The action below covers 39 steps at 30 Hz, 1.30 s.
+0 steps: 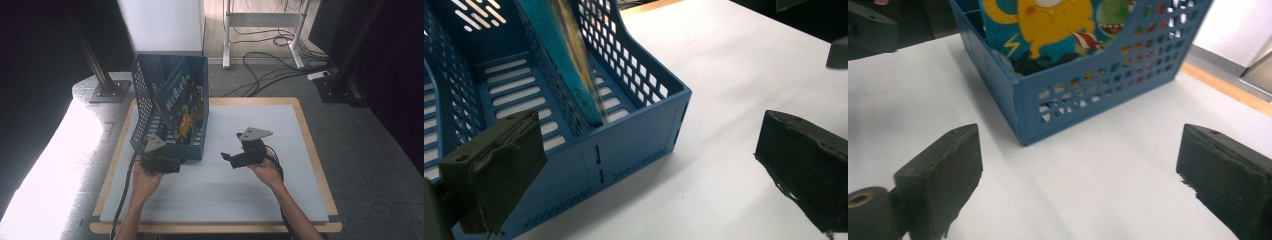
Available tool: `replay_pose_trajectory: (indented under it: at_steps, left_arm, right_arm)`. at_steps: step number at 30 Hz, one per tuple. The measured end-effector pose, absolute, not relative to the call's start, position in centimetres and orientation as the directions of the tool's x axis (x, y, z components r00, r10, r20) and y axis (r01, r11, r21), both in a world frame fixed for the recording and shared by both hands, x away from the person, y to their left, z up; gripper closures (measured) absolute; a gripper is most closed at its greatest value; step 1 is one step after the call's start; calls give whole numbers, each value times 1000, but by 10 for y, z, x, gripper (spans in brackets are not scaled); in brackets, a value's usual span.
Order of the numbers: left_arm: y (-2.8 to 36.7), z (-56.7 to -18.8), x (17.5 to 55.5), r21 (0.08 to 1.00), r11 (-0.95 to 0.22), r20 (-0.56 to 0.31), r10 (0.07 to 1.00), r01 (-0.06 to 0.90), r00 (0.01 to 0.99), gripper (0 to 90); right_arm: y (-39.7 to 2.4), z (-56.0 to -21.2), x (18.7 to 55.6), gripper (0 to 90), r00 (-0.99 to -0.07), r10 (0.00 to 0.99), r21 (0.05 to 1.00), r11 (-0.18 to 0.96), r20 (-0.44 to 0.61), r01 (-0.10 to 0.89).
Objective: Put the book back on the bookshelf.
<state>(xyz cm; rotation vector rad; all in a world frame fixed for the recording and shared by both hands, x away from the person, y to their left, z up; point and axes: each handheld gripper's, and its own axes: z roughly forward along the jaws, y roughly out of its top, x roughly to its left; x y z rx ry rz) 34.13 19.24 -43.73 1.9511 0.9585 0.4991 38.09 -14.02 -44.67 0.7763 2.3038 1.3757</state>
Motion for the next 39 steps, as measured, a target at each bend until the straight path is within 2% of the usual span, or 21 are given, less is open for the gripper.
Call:
replay_pose_trajectory:
  at_steps: [26, 32, 39]
  left_arm:
    - [209, -463, 315, 837, -330, -33, 765, 436, 643, 0]
    - [212, -475, 314, 817, -345, -56, 750, 462, 659, 0]
    - [211, -490, 312, 794, -379, -36, 751, 475, 659, 0]
  right_arm:
    - [-233, -457, 362, 8, -686, 728, 875, 329, 4, 354]
    - [-255, -468, 354, 0, -658, 753, 862, 323, 16, 390]
    - [-269, -486, 345, 0, -635, 773, 843, 331, 16, 425]
